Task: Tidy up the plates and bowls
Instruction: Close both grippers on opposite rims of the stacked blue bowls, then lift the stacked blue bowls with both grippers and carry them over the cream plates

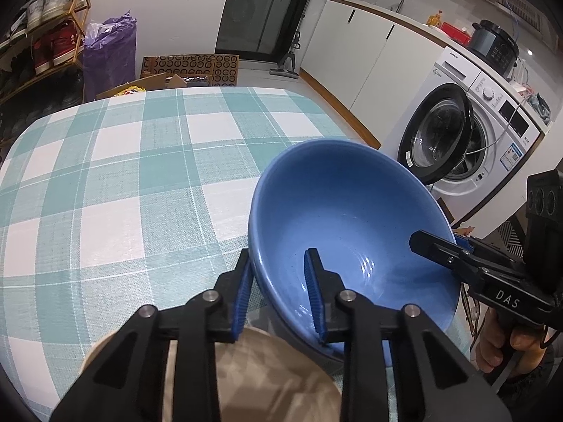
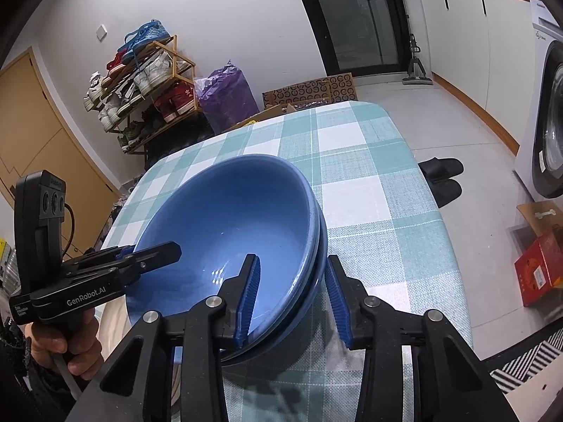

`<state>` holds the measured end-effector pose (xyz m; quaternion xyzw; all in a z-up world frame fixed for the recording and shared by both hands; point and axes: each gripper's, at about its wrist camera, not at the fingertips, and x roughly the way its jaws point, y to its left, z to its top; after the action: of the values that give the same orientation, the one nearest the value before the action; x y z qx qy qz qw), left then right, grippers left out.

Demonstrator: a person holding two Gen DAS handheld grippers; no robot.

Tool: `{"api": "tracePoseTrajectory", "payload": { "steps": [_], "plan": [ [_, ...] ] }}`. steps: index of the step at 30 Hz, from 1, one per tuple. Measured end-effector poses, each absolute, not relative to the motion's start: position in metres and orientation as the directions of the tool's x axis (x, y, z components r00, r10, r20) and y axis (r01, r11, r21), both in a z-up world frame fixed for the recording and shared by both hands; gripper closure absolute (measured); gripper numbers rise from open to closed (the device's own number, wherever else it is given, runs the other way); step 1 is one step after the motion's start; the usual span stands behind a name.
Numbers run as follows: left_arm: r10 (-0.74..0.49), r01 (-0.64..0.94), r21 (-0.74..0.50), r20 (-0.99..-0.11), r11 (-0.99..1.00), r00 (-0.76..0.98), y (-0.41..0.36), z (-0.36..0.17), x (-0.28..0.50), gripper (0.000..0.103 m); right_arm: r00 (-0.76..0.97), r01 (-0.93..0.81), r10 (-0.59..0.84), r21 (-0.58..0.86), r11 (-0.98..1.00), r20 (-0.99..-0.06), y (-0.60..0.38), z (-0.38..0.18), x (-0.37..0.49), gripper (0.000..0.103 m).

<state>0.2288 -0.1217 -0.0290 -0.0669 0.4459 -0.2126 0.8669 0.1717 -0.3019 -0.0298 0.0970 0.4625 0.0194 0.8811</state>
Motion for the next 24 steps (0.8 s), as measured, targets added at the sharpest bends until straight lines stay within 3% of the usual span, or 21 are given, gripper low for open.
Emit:
{"api": "tracePoseTrajectory", "payload": {
  "steps": [24],
  "plan": [
    [-0.399,0.306,-0.27,-0.75,0.913,0.528,-0.1256,-0.0236,0.2232,0.076,0.572,0.061,0.11,0.176,0.983,-0.813,-0.2997,-0.0294,0.1669,0.066]
  ]
}}
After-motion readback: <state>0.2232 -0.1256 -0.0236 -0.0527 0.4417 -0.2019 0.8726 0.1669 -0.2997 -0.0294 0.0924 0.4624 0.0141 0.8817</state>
